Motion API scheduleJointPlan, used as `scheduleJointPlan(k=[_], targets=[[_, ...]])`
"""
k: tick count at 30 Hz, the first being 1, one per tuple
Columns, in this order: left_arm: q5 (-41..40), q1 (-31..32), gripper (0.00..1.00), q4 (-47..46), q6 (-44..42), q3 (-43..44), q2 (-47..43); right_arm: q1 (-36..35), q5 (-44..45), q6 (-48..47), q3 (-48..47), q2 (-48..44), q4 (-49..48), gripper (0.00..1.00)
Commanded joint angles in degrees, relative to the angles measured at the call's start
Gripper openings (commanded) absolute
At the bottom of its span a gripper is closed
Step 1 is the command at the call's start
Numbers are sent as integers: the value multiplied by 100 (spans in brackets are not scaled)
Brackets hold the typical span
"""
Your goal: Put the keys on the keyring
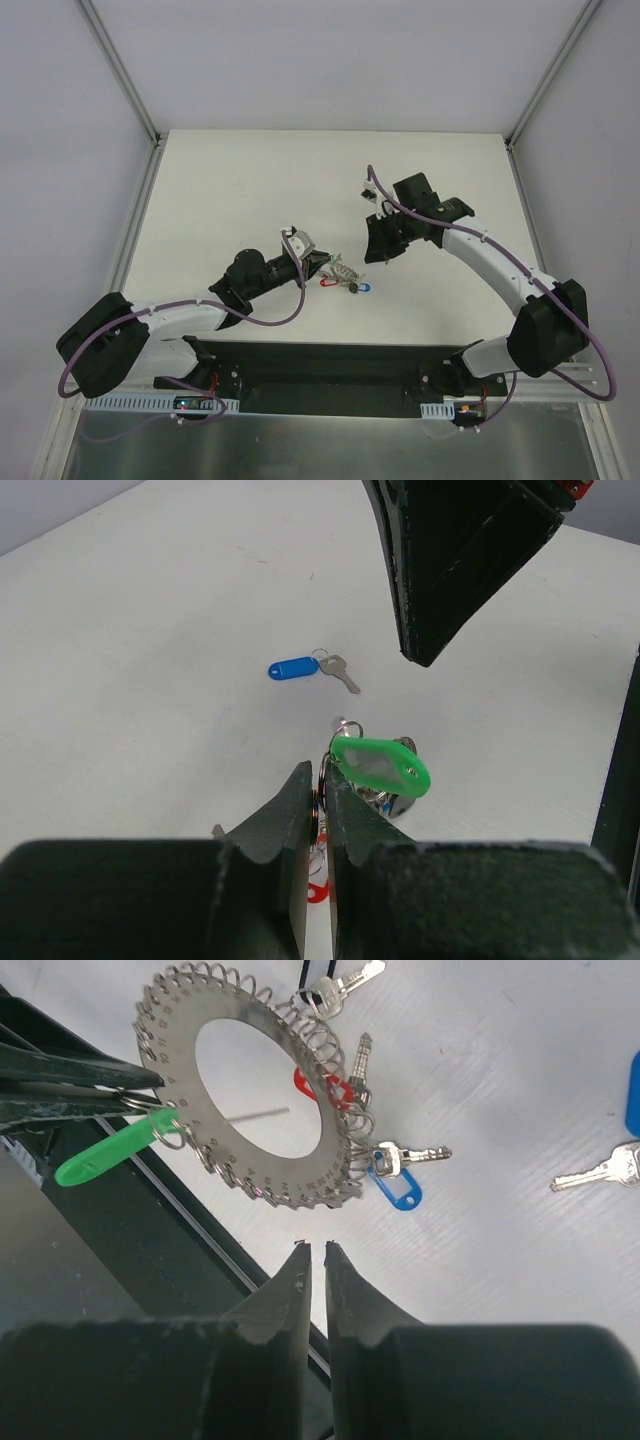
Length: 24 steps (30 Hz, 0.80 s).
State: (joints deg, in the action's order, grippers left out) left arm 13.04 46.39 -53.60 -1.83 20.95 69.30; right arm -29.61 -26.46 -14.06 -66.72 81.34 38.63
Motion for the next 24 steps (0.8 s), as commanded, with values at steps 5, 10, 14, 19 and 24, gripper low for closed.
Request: scheduleJointPlan(k=[5,10,14,19,24], targets=[[181,-25,0,261,42,242,-241,-19,-983,474,159,-461,-1410,43],[129,-34,0,886,-107,409,-417,-221,-1248,598,98,-427,-2140,55],[76,-34,0,1299,-265,515,-549,-554,-1081,545,-113,-180,-2202,62],[-72,-25,0,1642,-327,586,-698,-818,-844,501,-26,22,-2308,66],[-301,-25,0,1836,-415,621,-944,-854,-239,308,211,233,-1966,63]])
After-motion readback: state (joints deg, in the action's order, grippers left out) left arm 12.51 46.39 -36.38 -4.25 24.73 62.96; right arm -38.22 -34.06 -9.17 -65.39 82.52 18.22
